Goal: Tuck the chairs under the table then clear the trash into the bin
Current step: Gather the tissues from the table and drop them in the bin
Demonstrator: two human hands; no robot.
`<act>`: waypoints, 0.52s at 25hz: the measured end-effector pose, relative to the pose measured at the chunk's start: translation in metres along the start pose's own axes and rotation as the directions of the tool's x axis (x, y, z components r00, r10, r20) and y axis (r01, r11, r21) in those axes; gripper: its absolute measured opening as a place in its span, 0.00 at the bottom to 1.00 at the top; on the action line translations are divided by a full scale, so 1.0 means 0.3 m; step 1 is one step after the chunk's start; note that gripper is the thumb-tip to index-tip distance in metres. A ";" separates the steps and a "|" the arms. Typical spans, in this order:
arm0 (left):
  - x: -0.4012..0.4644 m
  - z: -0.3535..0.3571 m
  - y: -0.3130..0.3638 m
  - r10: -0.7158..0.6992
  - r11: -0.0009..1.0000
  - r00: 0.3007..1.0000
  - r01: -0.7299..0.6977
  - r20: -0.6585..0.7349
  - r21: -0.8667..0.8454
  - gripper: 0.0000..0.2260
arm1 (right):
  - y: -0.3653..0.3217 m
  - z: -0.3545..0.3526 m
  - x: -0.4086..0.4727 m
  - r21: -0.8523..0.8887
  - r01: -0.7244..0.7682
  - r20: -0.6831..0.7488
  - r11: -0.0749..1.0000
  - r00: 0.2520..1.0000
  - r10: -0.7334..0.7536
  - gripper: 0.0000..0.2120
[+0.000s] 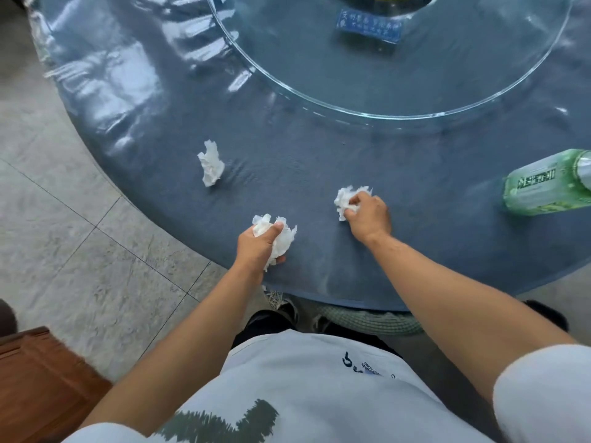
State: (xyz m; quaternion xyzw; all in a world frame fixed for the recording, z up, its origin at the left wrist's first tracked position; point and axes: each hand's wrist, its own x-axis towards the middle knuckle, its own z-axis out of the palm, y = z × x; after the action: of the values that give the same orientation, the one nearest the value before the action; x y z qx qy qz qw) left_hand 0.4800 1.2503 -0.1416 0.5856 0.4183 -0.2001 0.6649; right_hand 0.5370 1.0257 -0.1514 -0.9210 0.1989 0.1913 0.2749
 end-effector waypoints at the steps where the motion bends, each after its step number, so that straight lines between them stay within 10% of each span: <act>1: -0.009 -0.001 0.007 -0.008 1.000 1.000 0.008 0.009 -0.004 0.08 | -0.011 0.005 -0.035 0.025 -0.009 0.029 1.000 1.000 0.008 0.11; 6: -0.071 -0.029 0.041 -0.022 0.992 0.995 0.034 0.101 -0.120 0.26 | -0.133 0.103 -0.210 0.420 -0.025 0.330 0.907 0.935 -0.127 0.04; 13: -0.066 -0.266 0.036 0.024 0.970 0.984 0.020 0.179 -0.242 0.26 | -0.373 0.227 -0.334 0.612 -0.185 0.602 0.769 0.739 -0.301 0.16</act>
State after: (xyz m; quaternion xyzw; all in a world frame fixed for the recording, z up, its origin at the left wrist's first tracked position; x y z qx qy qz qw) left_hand 0.4515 1.3238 -0.1166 0.4798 0.3769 -0.1991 0.7669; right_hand 0.4882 1.1778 -0.1096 -0.6453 0.1081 0.4209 0.6283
